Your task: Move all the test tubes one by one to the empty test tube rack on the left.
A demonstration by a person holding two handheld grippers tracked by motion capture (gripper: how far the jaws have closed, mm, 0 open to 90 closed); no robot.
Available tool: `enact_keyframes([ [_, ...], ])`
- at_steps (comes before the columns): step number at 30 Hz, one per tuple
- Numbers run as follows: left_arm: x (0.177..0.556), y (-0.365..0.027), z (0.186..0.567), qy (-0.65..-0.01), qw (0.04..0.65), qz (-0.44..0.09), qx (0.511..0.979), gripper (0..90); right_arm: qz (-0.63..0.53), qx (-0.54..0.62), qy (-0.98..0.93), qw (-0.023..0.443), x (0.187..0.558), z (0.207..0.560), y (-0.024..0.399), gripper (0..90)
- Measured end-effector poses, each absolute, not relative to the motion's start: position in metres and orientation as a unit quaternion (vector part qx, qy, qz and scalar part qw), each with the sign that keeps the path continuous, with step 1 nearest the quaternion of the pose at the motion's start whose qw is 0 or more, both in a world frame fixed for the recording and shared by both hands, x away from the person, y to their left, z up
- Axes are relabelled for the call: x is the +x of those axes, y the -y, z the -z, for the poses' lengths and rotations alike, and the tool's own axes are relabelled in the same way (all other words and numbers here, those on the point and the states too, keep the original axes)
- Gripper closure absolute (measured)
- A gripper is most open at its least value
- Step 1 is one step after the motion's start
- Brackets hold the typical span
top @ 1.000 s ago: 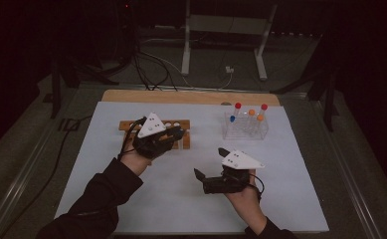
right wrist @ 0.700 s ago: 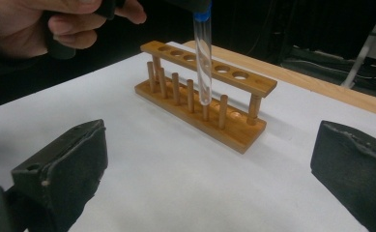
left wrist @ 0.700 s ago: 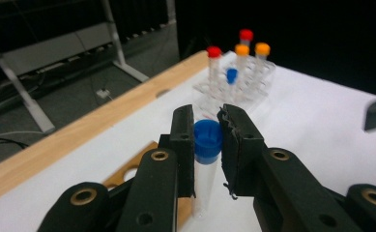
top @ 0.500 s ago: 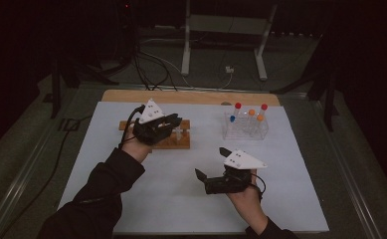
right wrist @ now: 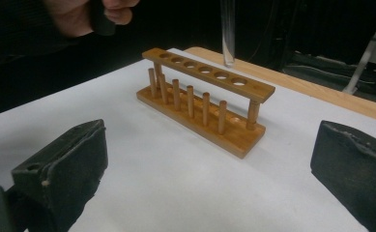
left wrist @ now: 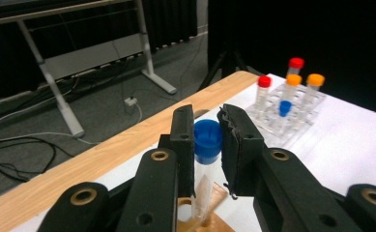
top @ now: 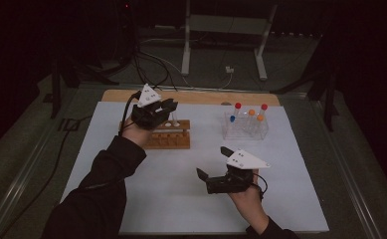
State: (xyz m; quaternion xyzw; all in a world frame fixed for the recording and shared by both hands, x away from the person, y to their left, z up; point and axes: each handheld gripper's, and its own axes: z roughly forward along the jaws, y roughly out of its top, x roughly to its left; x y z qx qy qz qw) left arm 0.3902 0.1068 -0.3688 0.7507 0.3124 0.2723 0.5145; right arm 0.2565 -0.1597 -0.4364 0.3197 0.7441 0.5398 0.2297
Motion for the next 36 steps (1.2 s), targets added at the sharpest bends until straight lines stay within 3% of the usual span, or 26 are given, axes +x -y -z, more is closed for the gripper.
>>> enact_keyframes([
  [15, 0.419, -0.099, 0.408, -0.344, 0.501, -0.256, 0.752, 77.6, -0.542, 0.321, -0.743, 0.227, 0.258, 0.437, 0.162, 0.0],
  [26, 0.424, -0.099, 0.443, -0.366, 0.492, -0.229, 0.756, 77.5, -0.541, 0.322, -0.743, 0.226, 0.259, 0.438, 0.162, 0.0],
  [36, 0.426, -0.093, 0.452, -0.360, 0.477, -0.235, 0.767, 77.4, -0.542, 0.320, -0.744, 0.225, 0.258, 0.438, 0.162, 0.0],
])
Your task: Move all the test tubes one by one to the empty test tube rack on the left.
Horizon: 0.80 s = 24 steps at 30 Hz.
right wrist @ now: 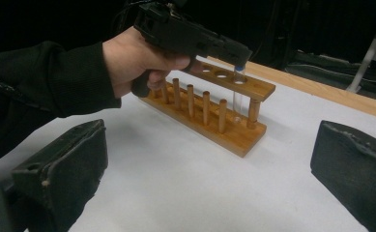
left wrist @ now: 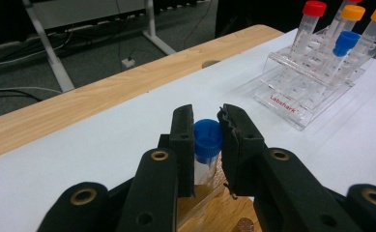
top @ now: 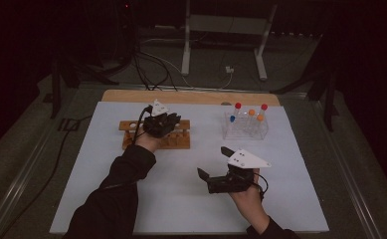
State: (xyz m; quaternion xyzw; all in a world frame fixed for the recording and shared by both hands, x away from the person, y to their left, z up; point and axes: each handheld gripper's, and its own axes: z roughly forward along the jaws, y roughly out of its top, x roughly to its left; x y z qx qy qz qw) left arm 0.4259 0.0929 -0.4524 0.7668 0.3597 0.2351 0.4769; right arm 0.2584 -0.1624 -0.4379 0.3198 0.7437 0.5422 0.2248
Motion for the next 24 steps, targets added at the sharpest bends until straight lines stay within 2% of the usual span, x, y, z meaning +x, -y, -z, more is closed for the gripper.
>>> enact_keyframes([
  [14, 0.426, -0.094, 0.453, -0.357, 0.478, -0.225, 0.770, 74.2, -0.553, 0.316, -0.741, 0.213, 0.260, 0.432, 0.169, 0.0],
  [20, 0.417, -0.095, 0.445, -0.350, 0.483, -0.226, 0.770, 57.1, -0.550, 0.318, -0.738, 0.229, 0.265, 0.425, 0.176, 0.0],
  [24, 0.406, -0.100, 0.433, -0.346, 0.490, -0.230, 0.767, 41.2, -0.547, 0.320, -0.735, 0.242, 0.270, 0.422, 0.183, 0.0],
])
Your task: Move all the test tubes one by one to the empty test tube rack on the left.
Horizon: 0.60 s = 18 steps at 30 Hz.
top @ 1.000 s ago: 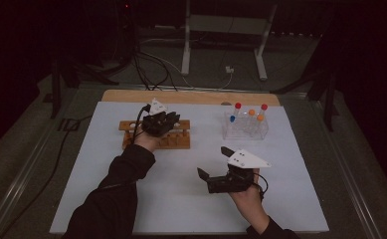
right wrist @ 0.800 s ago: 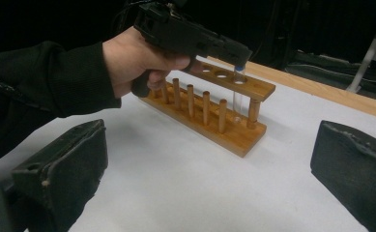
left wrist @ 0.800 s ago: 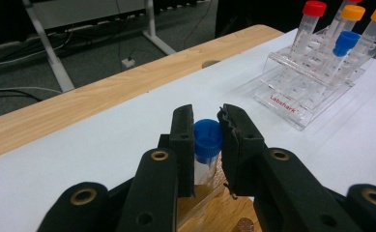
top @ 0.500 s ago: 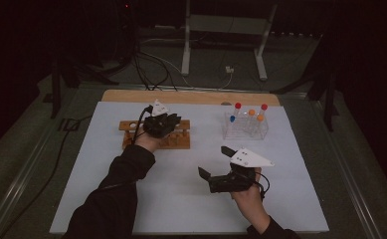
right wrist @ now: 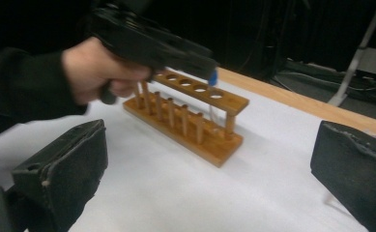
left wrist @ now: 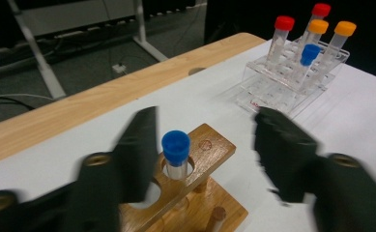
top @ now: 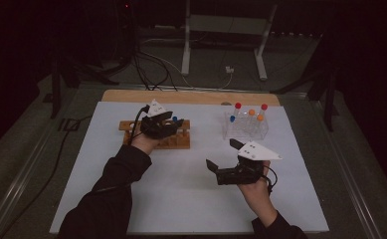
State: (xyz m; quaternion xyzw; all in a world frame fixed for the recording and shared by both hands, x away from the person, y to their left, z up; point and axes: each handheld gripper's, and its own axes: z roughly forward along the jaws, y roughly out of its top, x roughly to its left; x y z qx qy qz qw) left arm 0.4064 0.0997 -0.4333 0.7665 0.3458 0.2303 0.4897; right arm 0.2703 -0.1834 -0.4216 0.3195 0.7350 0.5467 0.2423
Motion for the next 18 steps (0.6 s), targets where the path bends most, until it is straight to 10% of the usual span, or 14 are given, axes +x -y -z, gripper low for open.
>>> enact_keyframes([
  [11, 0.365, -0.119, 0.416, -0.301, 0.515, -0.191, 0.780, 4.8, -0.525, 0.346, -0.730, 0.268, 0.301, 0.420, 0.198, 0.0],
  [18, 0.332, -0.136, 0.421, -0.272, 0.532, -0.158, 0.786, 1.6, -0.502, 0.378, -0.723, 0.288, 0.329, 0.426, 0.209, 2.5],
])
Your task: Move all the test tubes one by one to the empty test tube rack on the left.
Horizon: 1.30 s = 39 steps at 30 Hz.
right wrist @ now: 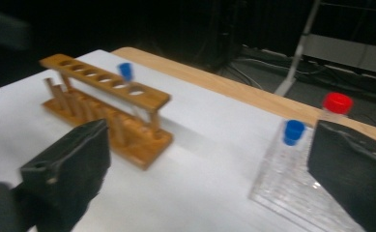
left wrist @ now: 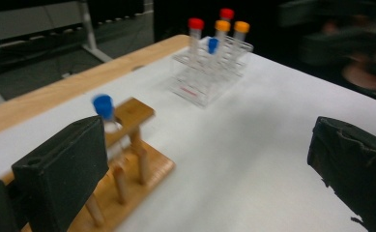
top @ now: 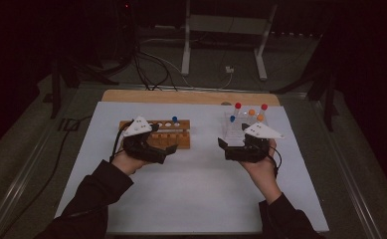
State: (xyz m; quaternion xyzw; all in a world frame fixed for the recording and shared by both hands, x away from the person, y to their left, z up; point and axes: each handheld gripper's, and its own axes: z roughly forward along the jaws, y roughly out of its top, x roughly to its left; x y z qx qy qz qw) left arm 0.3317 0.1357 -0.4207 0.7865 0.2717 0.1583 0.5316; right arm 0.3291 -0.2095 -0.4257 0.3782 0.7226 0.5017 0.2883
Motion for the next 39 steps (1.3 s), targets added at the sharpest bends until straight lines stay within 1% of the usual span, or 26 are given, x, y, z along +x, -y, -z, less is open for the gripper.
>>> enact_keyframes([
  [4, 0.315, -0.145, 0.427, -0.269, 0.535, -0.157, 0.786, 1.6, -0.490, 0.399, -0.716, 0.296, 0.343, 0.431, 0.215, 2.7],
  [9, 0.298, -0.152, 0.437, -0.265, 0.535, -0.152, 0.788, 1.6, -0.478, 0.426, -0.708, 0.298, 0.358, 0.440, 0.222, 7.8],
  [11, 0.293, -0.153, 0.441, -0.263, 0.535, -0.151, 0.789, 1.6, -0.471, 0.431, -0.708, 0.302, 0.363, 0.445, 0.224, 16.0],
  [12, 0.291, -0.154, 0.443, -0.261, 0.535, -0.151, 0.789, 1.6, -0.469, 0.434, -0.707, 0.303, 0.365, 0.447, 0.225, 16.6],
  [13, 0.289, -0.155, 0.445, -0.261, 0.537, -0.150, 0.788, 1.6, -0.463, 0.439, -0.708, 0.303, 0.368, 0.449, 0.225, 19.4],
  [14, 0.287, -0.155, 0.447, -0.260, 0.536, -0.149, 0.789, 1.6, -0.458, 0.441, -0.710, 0.303, 0.370, 0.451, 0.226, 26.9],
  [16, 0.285, -0.156, 0.450, -0.260, 0.538, -0.150, 0.788, 1.6, -0.455, 0.446, -0.708, 0.306, 0.373, 0.455, 0.228, 33.4],
  [18, 0.284, -0.156, 0.453, -0.261, 0.536, -0.147, 0.790, 1.6, -0.445, 0.447, -0.713, 0.305, 0.378, 0.458, 0.230, 42.7],
  [20, 0.284, -0.156, 0.455, -0.259, 0.534, -0.145, 0.792, 1.6, -0.437, 0.448, -0.716, 0.309, 0.382, 0.461, 0.230, 46.9],
  [22, 0.283, -0.156, 0.455, -0.260, 0.536, -0.145, 0.790, 1.6, -0.434, 0.453, -0.717, 0.305, 0.386, 0.463, 0.230, 52.9],
  [26, 0.283, -0.158, 0.455, -0.261, 0.538, -0.147, 0.788, 1.6, -0.432, 0.463, -0.714, 0.300, 0.396, 0.466, 0.232, 59.1],
  [39, 0.284, -0.158, 0.458, -0.262, 0.531, -0.142, 0.793, 1.6, -0.419, 0.475, -0.717, 0.291, 0.418, 0.476, 0.225, 69.7],
])
